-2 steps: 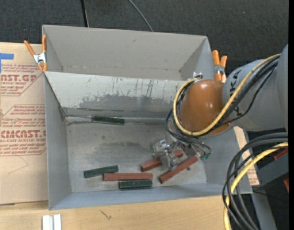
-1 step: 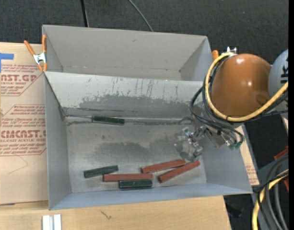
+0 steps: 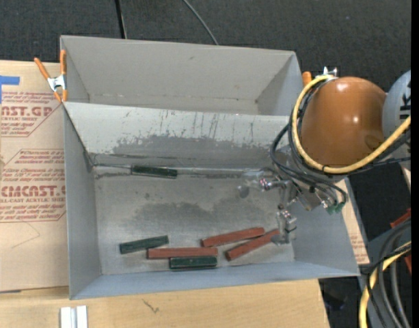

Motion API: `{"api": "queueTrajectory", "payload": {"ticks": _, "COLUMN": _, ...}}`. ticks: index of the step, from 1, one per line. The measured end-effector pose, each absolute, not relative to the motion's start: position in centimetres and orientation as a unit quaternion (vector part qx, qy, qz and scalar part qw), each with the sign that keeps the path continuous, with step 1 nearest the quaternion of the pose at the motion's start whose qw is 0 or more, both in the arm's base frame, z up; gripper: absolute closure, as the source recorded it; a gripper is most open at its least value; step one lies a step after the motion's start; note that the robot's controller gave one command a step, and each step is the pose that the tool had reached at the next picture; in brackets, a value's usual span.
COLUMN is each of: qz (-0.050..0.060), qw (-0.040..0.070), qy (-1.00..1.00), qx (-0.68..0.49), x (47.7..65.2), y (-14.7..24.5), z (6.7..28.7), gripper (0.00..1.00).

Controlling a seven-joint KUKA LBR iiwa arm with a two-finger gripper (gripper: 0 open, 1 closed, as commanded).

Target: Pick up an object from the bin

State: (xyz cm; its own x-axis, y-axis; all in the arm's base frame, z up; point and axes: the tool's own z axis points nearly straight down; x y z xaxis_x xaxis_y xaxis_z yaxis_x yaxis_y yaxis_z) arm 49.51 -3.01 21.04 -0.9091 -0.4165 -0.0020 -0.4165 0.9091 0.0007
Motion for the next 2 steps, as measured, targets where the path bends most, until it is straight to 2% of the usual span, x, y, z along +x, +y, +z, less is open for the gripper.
{"api": "queueTrajectory", "payload": {"ticks": 1, "qz": 0.001, "qw": 0.001, "qy": 0.977, "qx": -0.213, "x": 49.5, "y": -3.0, "z": 21.0, "gripper": 0.0}}
{"api": "queueTrajectory", "payload": {"ticks": 2, "qz": -0.001, "qw": 0.004, "qy": 0.971, "qx": -0.239, "x": 49.2, "y": -3.1, "z": 16.1, "gripper": 0.0}}
